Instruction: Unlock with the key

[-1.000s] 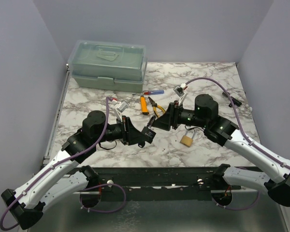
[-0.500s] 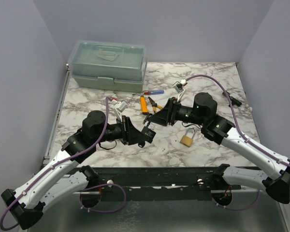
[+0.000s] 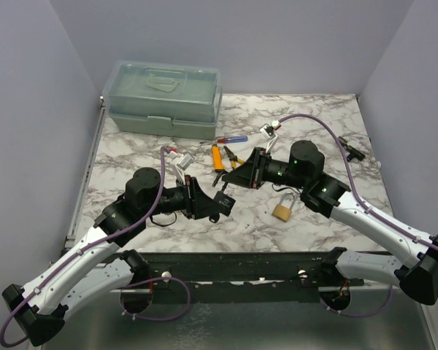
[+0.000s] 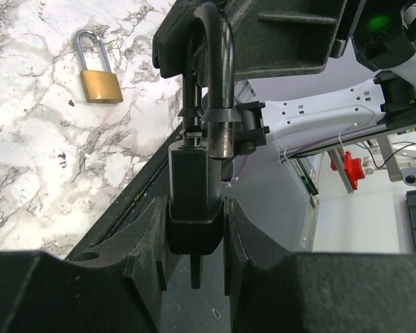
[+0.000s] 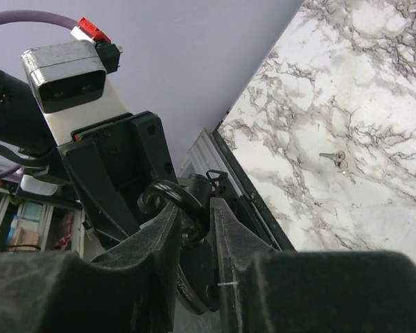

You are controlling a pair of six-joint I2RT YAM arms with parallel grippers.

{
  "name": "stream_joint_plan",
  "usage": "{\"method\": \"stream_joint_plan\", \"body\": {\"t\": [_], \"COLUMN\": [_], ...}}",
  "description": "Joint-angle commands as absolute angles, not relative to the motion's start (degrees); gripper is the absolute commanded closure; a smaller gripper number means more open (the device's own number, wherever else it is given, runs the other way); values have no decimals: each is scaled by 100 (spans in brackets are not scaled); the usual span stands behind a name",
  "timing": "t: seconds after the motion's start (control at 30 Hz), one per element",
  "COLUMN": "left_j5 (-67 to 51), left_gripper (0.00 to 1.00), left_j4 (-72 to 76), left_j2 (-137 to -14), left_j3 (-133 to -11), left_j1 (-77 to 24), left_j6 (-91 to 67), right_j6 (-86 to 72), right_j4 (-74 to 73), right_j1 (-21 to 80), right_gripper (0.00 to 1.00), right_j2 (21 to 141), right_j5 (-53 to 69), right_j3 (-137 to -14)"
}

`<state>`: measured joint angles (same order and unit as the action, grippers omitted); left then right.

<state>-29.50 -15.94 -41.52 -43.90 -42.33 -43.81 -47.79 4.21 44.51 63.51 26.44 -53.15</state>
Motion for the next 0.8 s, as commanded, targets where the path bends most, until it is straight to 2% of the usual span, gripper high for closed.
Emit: {"method": "stream_joint_plan", "body": {"t": [0.0, 0.1, 0.2, 0.33, 0.53, 0.77], "left_j5": [-2674, -2601, -2544, -2478, -2474, -2607], "left_gripper": [100, 100, 100, 95, 71, 35], "left_j4": [-1248, -1248, -1248, -1285, -1416, -1597], "left_j2": [-4129, -4154, -4170, -4179, -4184, -4094], "left_j3": [-4347, -4312, -4269, -4200, -4150, -4094], "left_j1": [-4230, -4230, -4230, -4232, -4233, -4233], "left_j6": [-4325, -4292, -4243, -4185, -4110, -4043], "right_j6": [-4839, -4841, -4841, -4869, -4857, -4844], "right_j4": [624, 637, 662, 744, 818, 881], "right_j1": [4474, 4472, 4469, 4473, 4474, 4472], "right_gripper": [78, 86, 97, 100, 100, 100], "right_j2": [6419, 6447, 6462, 6458, 6390, 6252], "right_j5": [2799, 2797, 2782, 2775, 2757, 2677], "right_j3": [-5272, -5265, -5239, -5197, -5140, -5029]}}
